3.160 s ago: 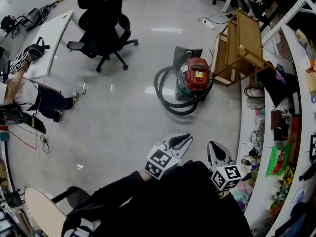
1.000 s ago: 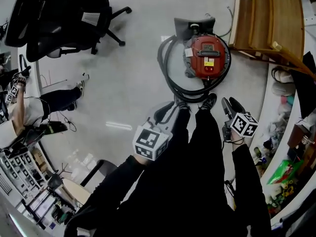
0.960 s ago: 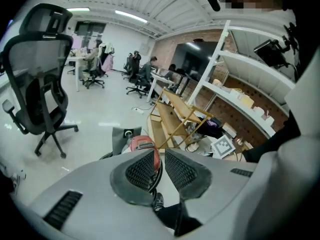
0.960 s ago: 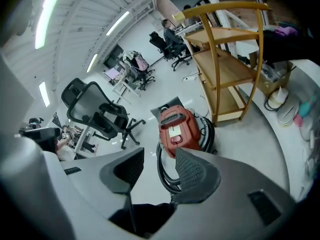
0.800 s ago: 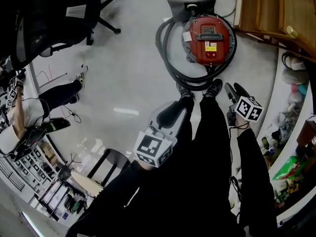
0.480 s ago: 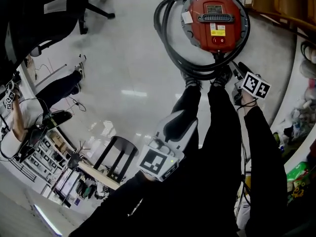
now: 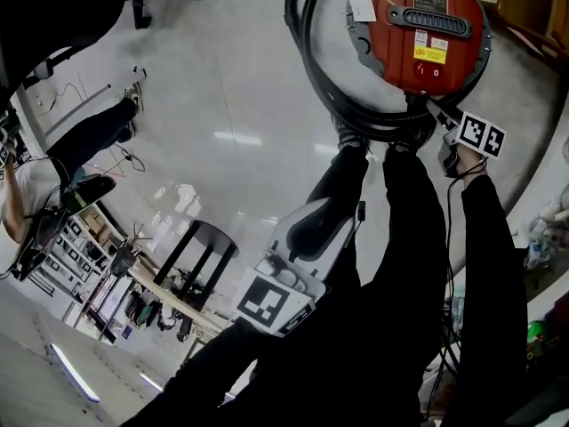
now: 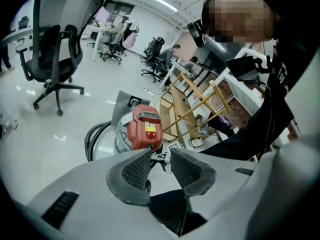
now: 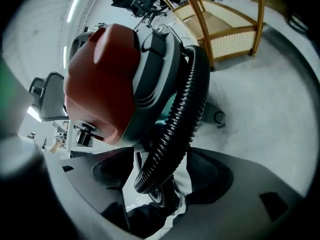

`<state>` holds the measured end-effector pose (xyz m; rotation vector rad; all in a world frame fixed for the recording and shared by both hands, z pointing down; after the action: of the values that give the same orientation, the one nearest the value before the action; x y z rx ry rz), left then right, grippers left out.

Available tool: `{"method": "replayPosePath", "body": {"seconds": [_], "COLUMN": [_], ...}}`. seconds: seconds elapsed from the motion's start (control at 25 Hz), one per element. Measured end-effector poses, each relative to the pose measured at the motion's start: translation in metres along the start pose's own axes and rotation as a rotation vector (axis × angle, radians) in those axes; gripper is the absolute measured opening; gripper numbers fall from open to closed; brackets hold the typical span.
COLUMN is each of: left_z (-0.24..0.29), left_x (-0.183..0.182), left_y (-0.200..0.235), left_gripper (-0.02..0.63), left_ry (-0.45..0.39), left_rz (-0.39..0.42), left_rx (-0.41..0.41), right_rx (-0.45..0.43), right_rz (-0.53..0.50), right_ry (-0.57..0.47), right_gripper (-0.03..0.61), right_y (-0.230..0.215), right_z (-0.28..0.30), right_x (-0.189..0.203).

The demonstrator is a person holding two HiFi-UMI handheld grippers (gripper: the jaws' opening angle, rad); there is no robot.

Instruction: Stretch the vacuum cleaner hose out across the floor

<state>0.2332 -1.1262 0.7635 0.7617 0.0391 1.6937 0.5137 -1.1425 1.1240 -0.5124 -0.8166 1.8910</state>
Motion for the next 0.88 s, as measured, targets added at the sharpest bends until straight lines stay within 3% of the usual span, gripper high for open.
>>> {"method": "replayPosePath", "body": {"seconds": [0.2, 0.24, 0.48, 0.68, 0.88], "left_z": [0.008, 0.009, 0.008, 0.005, -0.002], "left_x": [0.008, 0.01, 0.004, -0.022, -0.043], "left_y": [0.013, 0.016, 0.019, 0.016, 0.007], "left_gripper": [0.135, 0.135, 0.135, 0.135, 0.135], "left_ry": [0.024, 0.03, 0.029, -0.014, -0.064], "left_rz": [-0.05, -0.058, -0.066, -0.053, -0.037], "left_rx": [-0.007, -0.008, 0.016, 0.058, 0.095], "right_rx": [-0.064, -0.069, -0.114, -0.18, -0.292], "right_rz": [0.017, 0.015, 0.098, 0.139, 0.086], "right_ry": [0.0, -0.012, -0.136, -0.201, -0.262], "right_gripper": [0.307, 0.257, 0.206, 0.184, 0.17], "right_y": [-0.007, -0.006, 0.004, 0.03, 0.083], "right_z": [0.02, 0.019, -0.024, -0.079, -0.117], "right_x": [0.001, 0.0, 0.002, -0.021, -0.06]}}
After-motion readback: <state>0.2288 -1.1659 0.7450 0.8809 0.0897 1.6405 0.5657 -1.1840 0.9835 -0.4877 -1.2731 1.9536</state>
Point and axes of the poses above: the fingertips, and each gripper's own axes: z forward along the fingers, y to its left, x out of its underside, the point moved 8 cm from there along -z, backward along the fingers, and after that the axes turned 7 degrees about -x, right-handed, at the moved point
